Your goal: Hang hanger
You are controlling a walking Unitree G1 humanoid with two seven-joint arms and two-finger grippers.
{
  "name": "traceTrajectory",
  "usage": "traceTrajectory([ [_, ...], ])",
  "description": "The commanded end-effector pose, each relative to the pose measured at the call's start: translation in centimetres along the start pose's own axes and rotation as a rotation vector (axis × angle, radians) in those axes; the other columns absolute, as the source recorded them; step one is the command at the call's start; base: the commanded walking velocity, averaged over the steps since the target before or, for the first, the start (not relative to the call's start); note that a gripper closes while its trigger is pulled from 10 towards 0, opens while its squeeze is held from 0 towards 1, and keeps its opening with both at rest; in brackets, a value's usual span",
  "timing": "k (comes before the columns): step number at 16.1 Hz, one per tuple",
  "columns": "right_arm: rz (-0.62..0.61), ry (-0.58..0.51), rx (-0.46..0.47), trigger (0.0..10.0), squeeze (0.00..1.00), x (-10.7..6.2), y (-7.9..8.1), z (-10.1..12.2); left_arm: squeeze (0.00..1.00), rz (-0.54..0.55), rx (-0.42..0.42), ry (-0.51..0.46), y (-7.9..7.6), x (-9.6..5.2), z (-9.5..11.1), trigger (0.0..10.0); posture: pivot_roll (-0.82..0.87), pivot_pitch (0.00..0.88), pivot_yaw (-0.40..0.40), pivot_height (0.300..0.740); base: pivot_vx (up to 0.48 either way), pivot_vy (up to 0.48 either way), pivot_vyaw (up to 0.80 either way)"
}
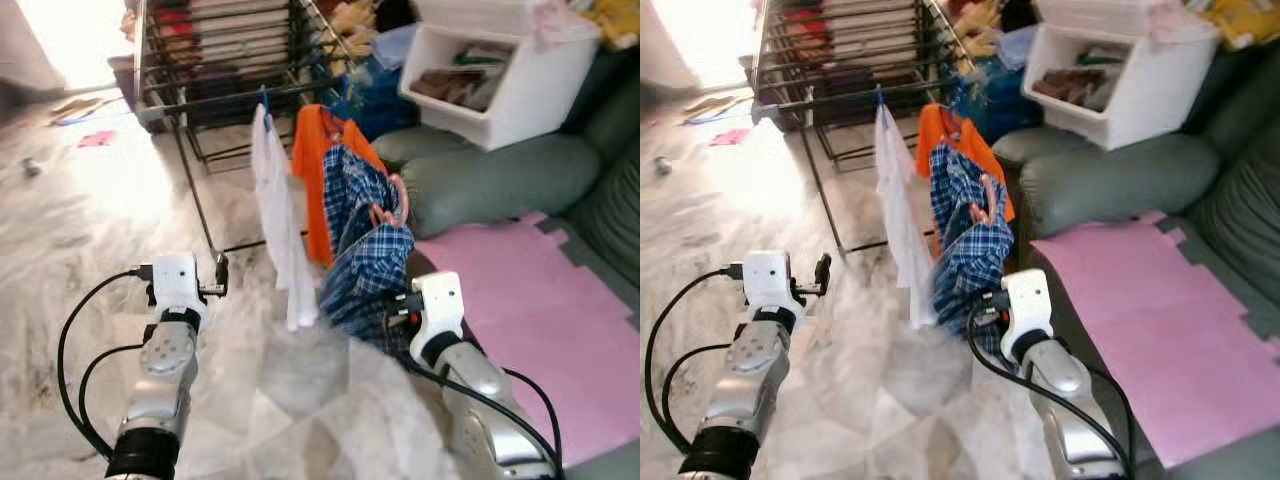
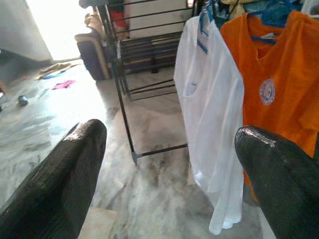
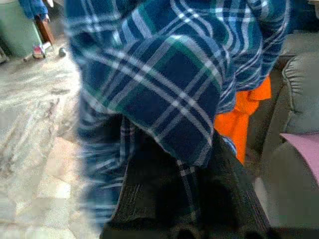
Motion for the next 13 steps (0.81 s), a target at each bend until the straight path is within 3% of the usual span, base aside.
traceTrajectory([
  [1,0.004,-0.039,0.006,10.0,0.00,0.09,0.26,1.13,0.00,0.007,0.009,0.002,0.17,0.13,0.24,10.0,-0.07,0.008,0.047,0.740,0.000,0.341,0.00],
  [13,0.018,-0.032,0.008,10.0,0.00,0.25,0.62,1.02,0.00,0.026,0.018,0.020,0.26,0.40,0.33,10.0,-0.07,0.002,0.049,0.740,0.000,0.430,0.00],
])
Point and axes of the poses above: a point about 5 cm out from each wrist's last joint towards the gripper, its own x axis pointing out of the wrist towards the gripper, its own z axis along the axis of the wrist's last joint, y = z × x, the point moved 5 cm from there along x, pointing out of the wrist towards the gripper, and after that the axes turned 14 degrees about -x, right-handed, at the moved point
